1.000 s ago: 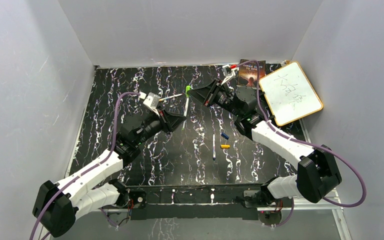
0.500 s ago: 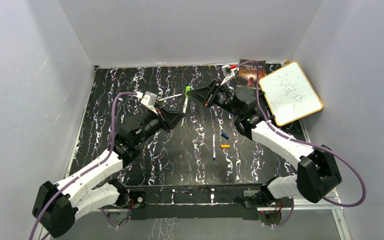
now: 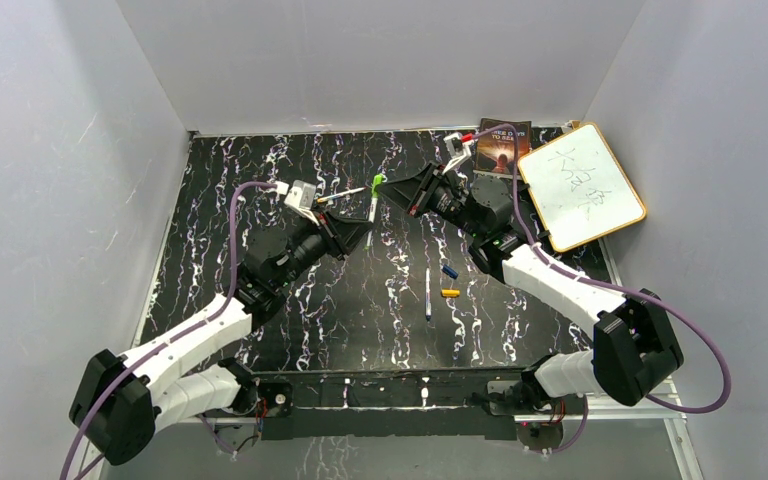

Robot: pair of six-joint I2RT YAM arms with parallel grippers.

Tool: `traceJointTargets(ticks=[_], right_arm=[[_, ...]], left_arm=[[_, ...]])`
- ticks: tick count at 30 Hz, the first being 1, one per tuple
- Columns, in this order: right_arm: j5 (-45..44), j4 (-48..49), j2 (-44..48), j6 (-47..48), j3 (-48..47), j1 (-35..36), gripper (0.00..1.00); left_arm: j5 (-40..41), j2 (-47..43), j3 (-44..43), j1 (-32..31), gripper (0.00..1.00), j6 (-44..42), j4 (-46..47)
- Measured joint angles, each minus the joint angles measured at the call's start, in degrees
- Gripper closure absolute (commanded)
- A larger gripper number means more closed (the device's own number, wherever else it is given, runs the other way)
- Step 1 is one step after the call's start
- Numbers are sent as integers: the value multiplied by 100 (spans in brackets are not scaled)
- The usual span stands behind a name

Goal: Insert the pens into the pen caps

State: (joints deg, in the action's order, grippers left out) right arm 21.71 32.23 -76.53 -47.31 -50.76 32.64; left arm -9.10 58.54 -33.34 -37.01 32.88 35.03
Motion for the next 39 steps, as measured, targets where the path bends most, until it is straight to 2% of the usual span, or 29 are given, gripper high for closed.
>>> traceJointTargets(ticks=[18, 29, 30, 32, 39], right_arm=[[-50, -186, 55, 341, 0, -2, 100], [-72, -164, 146, 422, 33, -2, 100], [-76, -168, 164, 428, 42, -2, 100], [-79, -168, 205, 448, 42, -2, 100], [83, -535, 267, 529, 42, 92, 100]], left_arm=[[153, 234, -50, -33, 100, 15, 90], [-146, 402, -313, -50, 100, -66, -42], [-197, 402, -352, -50, 98, -81, -92], [-275, 402, -409, -50, 86, -120, -153], [-299, 286, -544, -24, 67, -234, -149]])
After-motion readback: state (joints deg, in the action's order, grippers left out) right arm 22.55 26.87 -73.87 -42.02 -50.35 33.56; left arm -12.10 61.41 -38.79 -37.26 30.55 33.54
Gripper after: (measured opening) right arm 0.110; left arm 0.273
